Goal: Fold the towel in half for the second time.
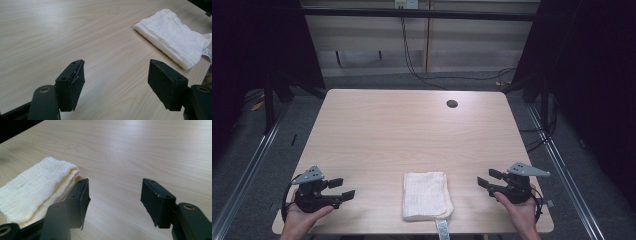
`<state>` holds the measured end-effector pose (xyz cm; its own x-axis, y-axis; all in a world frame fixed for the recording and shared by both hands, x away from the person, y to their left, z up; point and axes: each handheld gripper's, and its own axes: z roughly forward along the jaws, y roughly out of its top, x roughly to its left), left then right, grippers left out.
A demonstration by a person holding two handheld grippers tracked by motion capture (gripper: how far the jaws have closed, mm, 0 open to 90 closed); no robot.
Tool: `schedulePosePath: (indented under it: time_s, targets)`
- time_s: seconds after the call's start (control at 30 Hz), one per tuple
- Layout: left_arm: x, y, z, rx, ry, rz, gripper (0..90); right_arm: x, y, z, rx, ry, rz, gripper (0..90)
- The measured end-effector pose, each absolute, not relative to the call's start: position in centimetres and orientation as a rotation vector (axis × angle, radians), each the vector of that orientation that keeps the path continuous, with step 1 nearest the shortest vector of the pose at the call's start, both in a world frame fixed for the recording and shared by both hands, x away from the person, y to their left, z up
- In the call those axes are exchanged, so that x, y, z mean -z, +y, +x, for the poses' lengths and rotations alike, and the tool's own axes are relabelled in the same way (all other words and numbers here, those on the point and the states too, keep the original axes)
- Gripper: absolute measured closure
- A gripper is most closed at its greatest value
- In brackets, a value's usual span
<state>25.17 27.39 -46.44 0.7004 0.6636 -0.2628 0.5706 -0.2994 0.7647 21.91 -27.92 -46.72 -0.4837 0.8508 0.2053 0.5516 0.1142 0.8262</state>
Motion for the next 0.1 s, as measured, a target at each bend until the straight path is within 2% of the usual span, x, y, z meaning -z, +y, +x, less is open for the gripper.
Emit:
schedulePosePath:
  time_s: [0.1]
  targets:
    - [46.48,27.03,25.26,-0.135,0.935,1.998,28.8,46.95,-27.75,21.85,-1.293,2.089,1.363,38.6]
